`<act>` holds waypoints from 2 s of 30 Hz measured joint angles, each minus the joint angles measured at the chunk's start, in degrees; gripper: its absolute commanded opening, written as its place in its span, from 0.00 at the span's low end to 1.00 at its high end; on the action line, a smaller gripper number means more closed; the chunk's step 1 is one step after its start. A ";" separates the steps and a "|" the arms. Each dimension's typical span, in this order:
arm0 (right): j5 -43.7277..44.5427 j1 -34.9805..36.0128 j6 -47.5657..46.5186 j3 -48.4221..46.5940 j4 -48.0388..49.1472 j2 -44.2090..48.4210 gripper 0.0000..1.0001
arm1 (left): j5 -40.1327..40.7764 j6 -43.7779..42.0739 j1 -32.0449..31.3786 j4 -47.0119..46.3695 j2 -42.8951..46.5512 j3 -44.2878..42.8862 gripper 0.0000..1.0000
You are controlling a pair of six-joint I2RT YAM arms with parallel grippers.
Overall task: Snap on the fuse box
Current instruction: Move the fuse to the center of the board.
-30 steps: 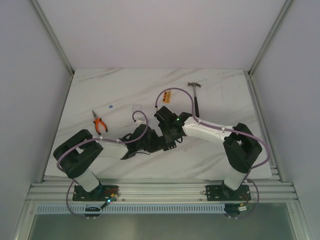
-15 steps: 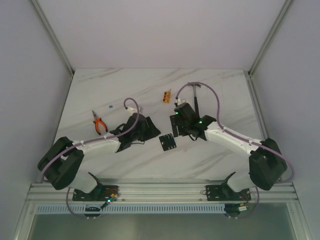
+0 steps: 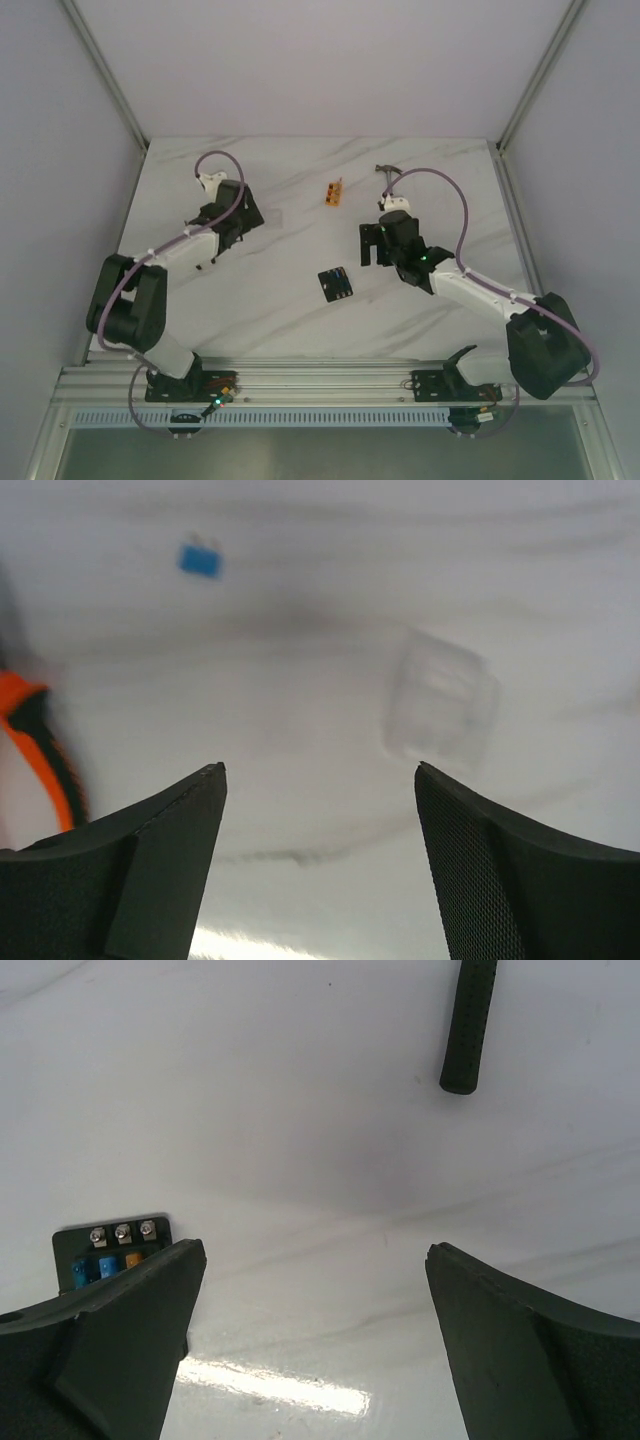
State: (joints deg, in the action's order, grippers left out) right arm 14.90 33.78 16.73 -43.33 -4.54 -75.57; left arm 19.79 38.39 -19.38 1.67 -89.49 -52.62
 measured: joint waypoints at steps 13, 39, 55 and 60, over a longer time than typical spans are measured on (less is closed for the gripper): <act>-0.31 -1.09 -3.54 6.01 10.32 1.97 1.00 | 1.92 -8.52 11.58 1.92 -17.18 -12.44 0.60; -1.60 -1.55 -3.98 6.12 12.68 1.90 1.00 | -3.30 -14.25 14.19 6.43 -27.41 -24.50 0.36; -2.56 -1.60 -3.98 6.25 13.14 1.29 1.00 | -4.39 -12.96 11.54 10.29 -23.28 -20.33 0.30; -3.34 -1.70 -3.96 6.91 13.09 1.49 1.00 | -4.83 -10.95 7.28 11.74 -17.88 -13.84 0.30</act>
State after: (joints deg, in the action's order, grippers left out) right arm 11.55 32.08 12.78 -36.42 8.56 -74.08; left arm 14.96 27.44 -12.10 13.41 -107.37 -66.46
